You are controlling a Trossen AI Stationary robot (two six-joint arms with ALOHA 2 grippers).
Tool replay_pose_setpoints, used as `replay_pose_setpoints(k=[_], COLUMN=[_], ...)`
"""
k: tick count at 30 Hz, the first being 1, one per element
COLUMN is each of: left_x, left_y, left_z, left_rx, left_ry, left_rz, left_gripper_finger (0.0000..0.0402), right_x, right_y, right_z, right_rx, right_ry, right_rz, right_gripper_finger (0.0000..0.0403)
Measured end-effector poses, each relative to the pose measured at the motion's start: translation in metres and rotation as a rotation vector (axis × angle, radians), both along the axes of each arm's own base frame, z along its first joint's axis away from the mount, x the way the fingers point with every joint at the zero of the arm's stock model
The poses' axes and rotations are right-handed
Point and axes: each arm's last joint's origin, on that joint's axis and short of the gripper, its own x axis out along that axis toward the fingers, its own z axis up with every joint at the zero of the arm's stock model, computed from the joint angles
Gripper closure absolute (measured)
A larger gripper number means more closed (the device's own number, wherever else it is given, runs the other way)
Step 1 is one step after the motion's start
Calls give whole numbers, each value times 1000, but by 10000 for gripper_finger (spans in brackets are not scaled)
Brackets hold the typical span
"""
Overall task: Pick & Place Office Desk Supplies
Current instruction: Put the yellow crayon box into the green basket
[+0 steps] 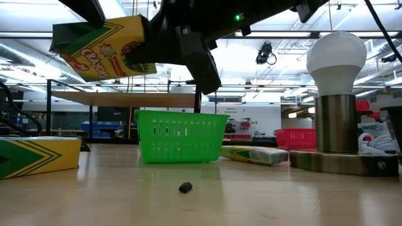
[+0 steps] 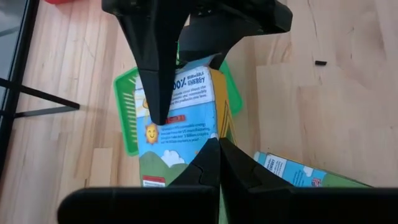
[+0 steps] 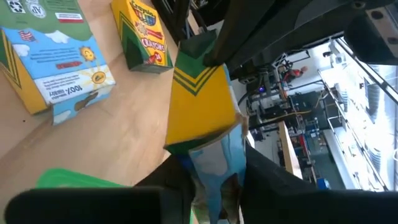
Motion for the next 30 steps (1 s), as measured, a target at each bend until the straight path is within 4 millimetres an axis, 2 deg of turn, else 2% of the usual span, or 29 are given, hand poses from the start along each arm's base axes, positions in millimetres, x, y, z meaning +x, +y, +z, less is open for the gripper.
replay_pose_setpoints(k=[5,9,14,19,21,24,30], left_x=[-2,-7,-27,-56,-67,-78,-84], left_y=[-2,-7,-11,-17,-18,-17,-9], left_z=[0,5,27,52,56,50,20], left_rx=[30,68,91,73,62,48,56], left_ry=[-7,-69,-212,-380,-431,-462,-441], left_rz=[-15,-20,-11,-9,-10,-2,28], left_gripper_finger=[397,375,329,280,265,252,248], right_x=[-1,-2,-5,-10,-12,-10,-8], right_y=[1,1,-1,2,4,7,4], right_z=[0,-1,-7,-15,-15,-4,28], right_rx=[-24,-45,-50,-73,-87,-60,11], right_ry=[5,26,89,162,208,286,451], right_rz=[-24,-43,-68,-83,-99,-138,-216], right_gripper_finger=[315,315,315,315,315,315,315])
